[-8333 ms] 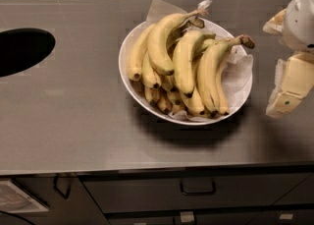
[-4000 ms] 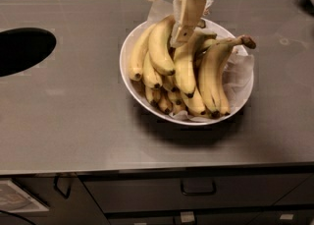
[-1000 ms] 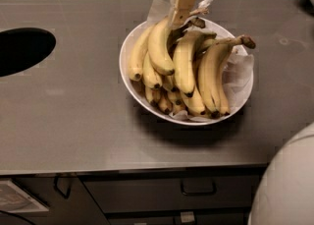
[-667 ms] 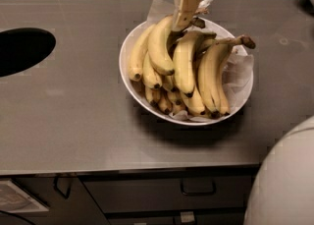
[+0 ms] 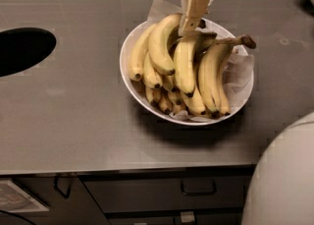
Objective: Pick banana from white bowl
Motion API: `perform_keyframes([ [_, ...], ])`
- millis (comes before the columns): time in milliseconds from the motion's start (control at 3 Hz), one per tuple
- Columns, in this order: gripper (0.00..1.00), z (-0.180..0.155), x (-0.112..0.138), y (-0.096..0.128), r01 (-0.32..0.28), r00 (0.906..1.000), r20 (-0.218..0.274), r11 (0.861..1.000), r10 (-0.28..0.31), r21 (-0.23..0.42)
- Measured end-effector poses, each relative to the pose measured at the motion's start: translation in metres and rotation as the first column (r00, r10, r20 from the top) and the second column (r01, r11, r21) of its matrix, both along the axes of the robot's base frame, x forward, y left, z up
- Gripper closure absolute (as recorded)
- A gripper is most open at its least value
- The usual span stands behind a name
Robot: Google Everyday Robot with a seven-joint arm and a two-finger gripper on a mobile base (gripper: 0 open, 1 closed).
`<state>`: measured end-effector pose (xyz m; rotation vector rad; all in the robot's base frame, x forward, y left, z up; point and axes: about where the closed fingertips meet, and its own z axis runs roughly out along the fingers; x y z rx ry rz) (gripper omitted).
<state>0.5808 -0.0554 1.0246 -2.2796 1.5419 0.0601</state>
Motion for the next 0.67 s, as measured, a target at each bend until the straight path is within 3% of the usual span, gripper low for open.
perform_keyframes([
  [667, 0.39, -0.0097, 0.0043, -0.0023, -0.002, 0.9998, -0.02, 1.0, 0.002, -0.007],
])
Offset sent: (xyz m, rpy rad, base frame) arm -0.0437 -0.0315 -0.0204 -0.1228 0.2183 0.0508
